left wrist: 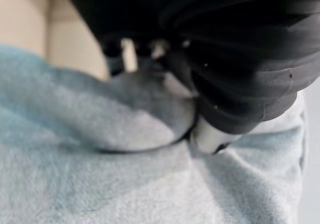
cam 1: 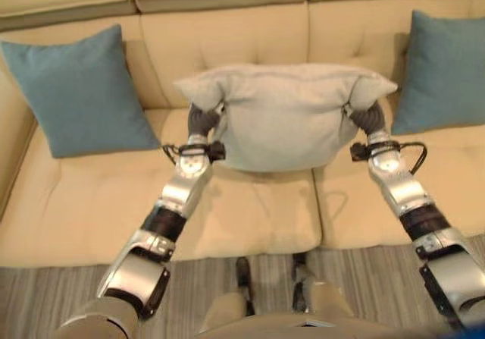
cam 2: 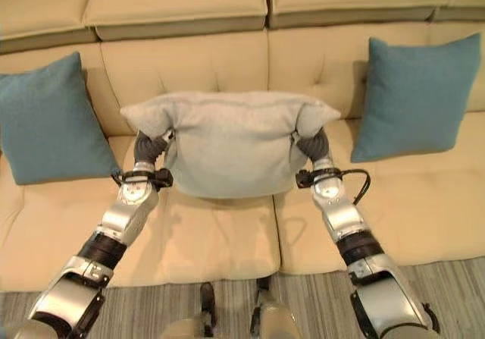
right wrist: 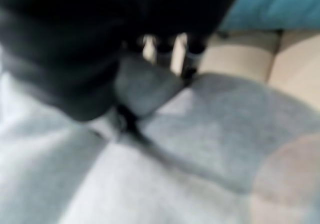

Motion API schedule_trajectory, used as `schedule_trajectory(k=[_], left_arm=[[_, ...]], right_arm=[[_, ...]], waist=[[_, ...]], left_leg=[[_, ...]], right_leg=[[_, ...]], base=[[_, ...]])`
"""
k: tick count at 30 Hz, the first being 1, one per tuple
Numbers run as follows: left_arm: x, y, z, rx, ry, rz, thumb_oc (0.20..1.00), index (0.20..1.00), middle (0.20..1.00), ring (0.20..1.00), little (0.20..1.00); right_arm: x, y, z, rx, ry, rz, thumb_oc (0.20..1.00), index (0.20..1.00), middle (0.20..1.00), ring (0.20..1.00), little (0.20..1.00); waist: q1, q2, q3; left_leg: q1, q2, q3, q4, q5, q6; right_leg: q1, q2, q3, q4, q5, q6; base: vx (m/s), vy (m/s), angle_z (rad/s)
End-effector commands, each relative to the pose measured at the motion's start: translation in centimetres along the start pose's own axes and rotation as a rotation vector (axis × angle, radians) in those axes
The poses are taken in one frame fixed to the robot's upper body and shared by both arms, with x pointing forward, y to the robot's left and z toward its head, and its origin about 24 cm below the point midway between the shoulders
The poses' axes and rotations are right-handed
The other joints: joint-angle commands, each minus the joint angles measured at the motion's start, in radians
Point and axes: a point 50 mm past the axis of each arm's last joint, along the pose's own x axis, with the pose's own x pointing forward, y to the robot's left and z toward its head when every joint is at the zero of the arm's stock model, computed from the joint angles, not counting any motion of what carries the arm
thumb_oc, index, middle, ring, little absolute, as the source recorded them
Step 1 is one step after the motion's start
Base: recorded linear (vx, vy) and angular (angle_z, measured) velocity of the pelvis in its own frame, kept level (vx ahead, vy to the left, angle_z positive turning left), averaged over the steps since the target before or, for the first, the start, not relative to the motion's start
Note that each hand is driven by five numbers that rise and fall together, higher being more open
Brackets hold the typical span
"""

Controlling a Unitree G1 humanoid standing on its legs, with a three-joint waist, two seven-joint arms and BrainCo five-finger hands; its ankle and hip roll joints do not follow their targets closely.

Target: Pick up all the scattered cushions and arrange them neatly on the sofa.

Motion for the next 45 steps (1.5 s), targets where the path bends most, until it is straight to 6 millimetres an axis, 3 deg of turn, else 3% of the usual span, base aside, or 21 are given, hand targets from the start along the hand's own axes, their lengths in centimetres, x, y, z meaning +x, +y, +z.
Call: schedule_trajectory(k=[1,9,13,28,29,30,33,36,43,45], left_arm=[[2.2,-3.2,7.8,-0.071,-0.32,-0.108,0.2,0.2,0.2,0.2,0.2],[4.9,-3.1,12.1,0.005,-0.411,-0.074,0.2,0.2,0.2,0.2,0.2],[4.9,-4.0,12.0,-0.025,-0.397,-0.082,0.2,0.2,0.2,0.2,0.2],[5.7,-5.6,13.1,-0.009,-0.396,-0.091,0.2,0.2,0.2,0.2,0.2],[7.1,-5.8,16.4,0.082,-0.446,-0.048,0.586,0.586,0.586,0.586,0.586],[7.5,-5.8,17.7,0.104,-0.462,-0.022,1.0,1.0,1.0,1.0,1.0],[8.0,-5.2,18.3,0.111,-0.451,0.012,1.0,1.0,1.0,1.0,1.0],[8.9,-1.1,20.5,0.193,-0.484,0.145,1.0,1.0,1.0,1.0,1.0],[9.1,2.6,21.3,0.185,-0.478,0.228,1.0,1.0,1.0,1.0,1.0],[9.2,4.7,21.4,0.181,-0.461,0.267,1.0,1.0,1.0,1.0,1.0]], right_arm=[[2.2,1.3,8.1,0.094,-0.307,0.028,0.2,0.2,0.2,0.2,0.2],[4.7,1.1,12.3,0.071,-0.378,0.004,0.2,0.2,0.2,0.2,0.2],[5.0,1.9,13.1,0.046,-0.391,0.023,0.2,0.2,0.2,0.2,0.2],[7.0,0.5,14.0,-0.094,-0.353,-0.04,0.2,0.2,0.2,0.2,0.2],[8.6,-0.8,15.9,-0.283,-0.338,-0.1,0.379,0.379,0.379,0.379,0.379],[9.1,-1.4,16.5,-0.364,-0.325,-0.134,1.0,1.0,1.0,1.0,1.0],[9.4,-1.7,16.9,-0.45,-0.314,-0.164,1.0,1.0,1.0,1.0,1.0],[9.6,-4.6,18.5,-0.482,-0.339,-0.304,1.0,1.0,1.0,1.0,1.0],[9.6,-8.3,18.9,-0.489,-0.305,-0.399,1.0,1.0,1.0,1.0,1.0],[9.5,-10.3,18.5,-0.494,-0.269,-0.432,1.0,1.0,1.0,1.0,1.0]], waist=[[0.003,-0.043,-0.007],[-0.005,-0.045,-0.004],[-0.008,-0.049,0.003],[0.004,-0.045,0.036],[0.014,-0.041,0.05],[0.016,-0.037,0.054],[0.018,-0.036,0.058],[0.017,-0.026,0.041],[0.017,-0.021,0.029],[0.017,-0.024,0.019]], left_leg=[[-0.015,0.006,-0.015,-0.001,0.011,-0.067],[-0.125,0.008,-0.028,-0.001,0.045,-0.078],[-0.156,0.01,-0.027,-0.001,0.053,-0.084],[-0.251,0.015,-0.041,-0.001,0.078,-0.096],[-0.315,0.021,-0.057,-0.001,0.101,-0.107],[-0.335,0.019,-0.066,-0.001,0.105,-0.109],[-0.343,0.019,-0.072,-0.001,0.108,-0.108],[-0.344,0.013,-0.074,-0.001,0.104,-0.108],[-0.327,0.008,-0.071,-0.001,0.096,-0.109],[-0.306,0.007,-0.067,-0.001,0.09,-0.107]], right_leg=[[0.067,-0.051,0.001,0.008,-0.079,0.141],[-0.048,-0.046,0.015,0.007,-0.042,0.145],[-0.087,-0.047,0.021,0.005,-0.036,0.145],[-0.181,-0.05,0.015,0.005,-0.011,0.15],[-0.243,-0.049,0.009,0.005,0.003,0.157],[-0.261,-0.048,0.006,0.005,0.007,0.158],[-0.267,-0.047,0.005,0.005,0.009,0.157],[-0.273,-0.047,0.011,0.005,0.009,0.16],[-0.257,-0.05,0.009,0.005,0.005,0.162],[-0.238,-0.052,0.01,0.005,0.001,0.161]], base=[[-0.04,0.004,0.04],[-0.01,0.0,0.0],[-0.01,0.002,-0.01],[-0.01,-0.011,0.02],[-0.04,-0.056,0.02],[-0.04,-0.056,0.19],[0.02,-0.017,0.18],[0.04,0.023,-0.03],[0.01,0.01,0.02],[0.04,0.019,0.03]])
